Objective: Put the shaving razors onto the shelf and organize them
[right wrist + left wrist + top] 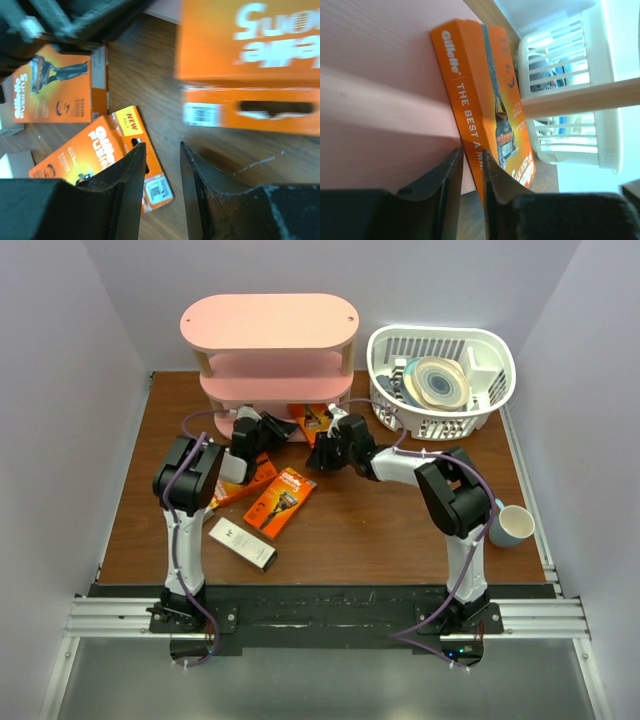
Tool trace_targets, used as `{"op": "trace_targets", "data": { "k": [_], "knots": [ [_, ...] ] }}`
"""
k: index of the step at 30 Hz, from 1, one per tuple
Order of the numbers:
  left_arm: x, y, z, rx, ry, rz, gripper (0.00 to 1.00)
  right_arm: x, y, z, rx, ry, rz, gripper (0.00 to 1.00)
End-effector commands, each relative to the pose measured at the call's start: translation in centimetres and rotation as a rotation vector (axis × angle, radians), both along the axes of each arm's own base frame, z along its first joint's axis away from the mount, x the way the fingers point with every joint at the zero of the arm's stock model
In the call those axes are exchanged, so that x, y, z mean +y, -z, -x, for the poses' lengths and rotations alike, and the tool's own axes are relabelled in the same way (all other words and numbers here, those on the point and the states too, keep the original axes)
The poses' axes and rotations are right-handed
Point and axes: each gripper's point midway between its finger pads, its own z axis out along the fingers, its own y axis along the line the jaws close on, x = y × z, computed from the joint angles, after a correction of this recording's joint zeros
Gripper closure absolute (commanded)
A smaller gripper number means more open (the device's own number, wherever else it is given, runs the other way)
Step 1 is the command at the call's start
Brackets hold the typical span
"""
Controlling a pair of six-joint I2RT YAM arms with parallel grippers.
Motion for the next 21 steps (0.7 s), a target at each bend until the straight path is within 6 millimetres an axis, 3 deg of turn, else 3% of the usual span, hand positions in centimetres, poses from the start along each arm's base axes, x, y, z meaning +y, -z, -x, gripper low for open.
{"op": "trace_targets", "data": {
  "k": [1,2,4,5,6,8,9,10,11,12,13,14,15,16,18,21],
  "knots": [
    [-0.7,-1.0,-0.6,-0.023,0.002,-0.038,0.76,-1.9,-4.6,-0.5,-0.090,-0.010,0.000,0.62],
    [-0.5,-0.4,-0.1,0.002,0.001,-0.050,0.78,-2.4,-4.6,-0.2,-0.072,-0.015,-0.002,0.62],
    [0.3,-1.3,0.4,-0.016,-0.004,-0.071,0.91,-4.4,-5.0,-0.7,-0.063,0.010,0.014,0.63],
    [0.9,-0.4,1.2,0.022,-0.006,-0.086,0.99,-5.3,-5.4,-0.5,-0.051,0.012,0.031,0.63],
    [1.4,-1.7,1.5,0.009,-0.008,-0.089,1.00,-5.8,-5.8,-0.6,-0.067,-0.009,0.043,0.63],
    [3.2,-1.1,2.8,0.049,0.001,-0.118,1.00,-7.5,-6.8,-0.8,-0.096,-0.035,0.079,0.63],
    [3.8,-2.7,3.2,0.027,0.003,-0.121,1.00,-7.7,-7.6,-1.1,-0.117,-0.050,0.088,0.64],
    [4.2,-3.0,3.9,0.014,0.043,-0.151,1.00,-8.4,-7.6,-1.1,-0.111,-0.058,0.109,0.66],
    [4.4,-2.2,5.1,0.047,0.076,-0.187,1.00,-8.7,-8.1,-1.1,-0.130,-0.075,0.119,0.73],
    [4.4,-3.8,5.8,0.002,0.102,-0.230,1.00,-8.7,-9.0,-1.3,-0.185,-0.111,0.143,0.79],
    [4.5,-3.1,7.1,-0.031,0.157,-0.334,1.00,-8.9,-9.3,-1.3,-0.210,-0.129,0.160,0.85],
    [4.3,-3.8,7.6,-0.087,0.187,-0.394,1.00,-9.1,-9.7,-1.6,-0.263,-0.162,0.192,1.00],
    [3.6,-5.3,8.2,-0.170,0.228,-0.458,1.00,-9.3,-10.0,-1.9,-0.304,-0.172,0.214,1.00],
    [4.0,-5.2,8.3,-0.243,0.262,-0.591,1.00,-9.6,-10.3,-2.5,-0.340,-0.160,0.237,1.00],
    [4.3,-5.5,8.3,-0.298,0.259,-0.696,1.00,-10.1,-9.8,-3.5,-0.381,-0.144,0.279,1.00],
    [6.6,-5.9,6.4,-0.359,0.141,-0.871,1.00,-10.9,-9.5,-5.6,-0.452,-0.097,0.345,1.00]
  ]
}}
